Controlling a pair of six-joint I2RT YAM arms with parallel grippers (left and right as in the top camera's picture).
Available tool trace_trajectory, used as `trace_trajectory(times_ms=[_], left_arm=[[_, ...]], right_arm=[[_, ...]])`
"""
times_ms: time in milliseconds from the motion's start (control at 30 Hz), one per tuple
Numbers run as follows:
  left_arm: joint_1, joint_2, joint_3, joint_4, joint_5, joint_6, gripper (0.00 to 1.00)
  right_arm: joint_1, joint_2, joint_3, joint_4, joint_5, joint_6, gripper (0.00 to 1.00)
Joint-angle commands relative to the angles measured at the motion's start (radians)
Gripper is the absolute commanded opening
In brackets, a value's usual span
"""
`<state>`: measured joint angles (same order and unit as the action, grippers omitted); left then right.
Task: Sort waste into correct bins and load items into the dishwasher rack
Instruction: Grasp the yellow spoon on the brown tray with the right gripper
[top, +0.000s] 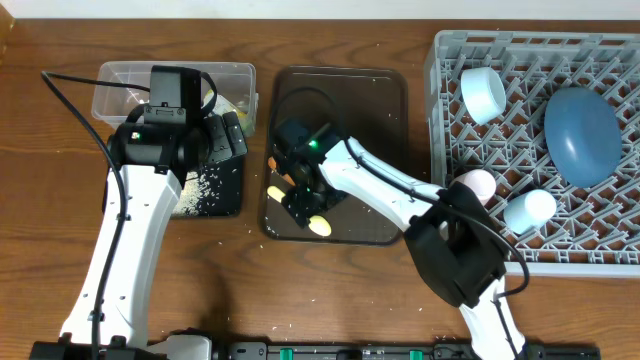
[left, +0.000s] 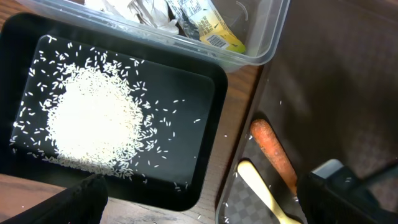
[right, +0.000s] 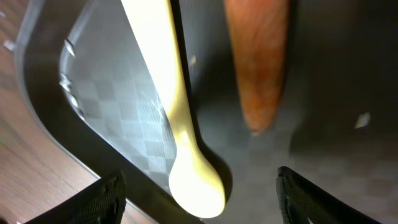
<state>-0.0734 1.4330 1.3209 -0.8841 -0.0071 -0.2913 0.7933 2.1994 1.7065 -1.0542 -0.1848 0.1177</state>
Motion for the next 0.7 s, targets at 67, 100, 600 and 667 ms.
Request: trace_trajectory(times_ms=[67,100,600,667], left_arm=[[0.005,0.004,0.005,-0.002,-0.013,0.002,0.99],[0.005,0.005,0.005,-0.002,-0.013,0.002,0.99],[0.005,0.004,0.005,-0.002,-0.013,0.002,0.99],[0.005,0.005,0.005,-0.002,-0.013,0.002,0.99]], right_arm=[[-0.002,0.026,-0.002,-0.045,-0.072,-0.022,0.72],[-0.002,0.029,-0.002,-0.054,-0.083,-0.023,0.7],[-0.038,0.098,-0.002,-0.071,-0.219,-0.068,0.34],[-0.042,0.098,-0.002,-0.072,-0.235,-0.08,0.31]])
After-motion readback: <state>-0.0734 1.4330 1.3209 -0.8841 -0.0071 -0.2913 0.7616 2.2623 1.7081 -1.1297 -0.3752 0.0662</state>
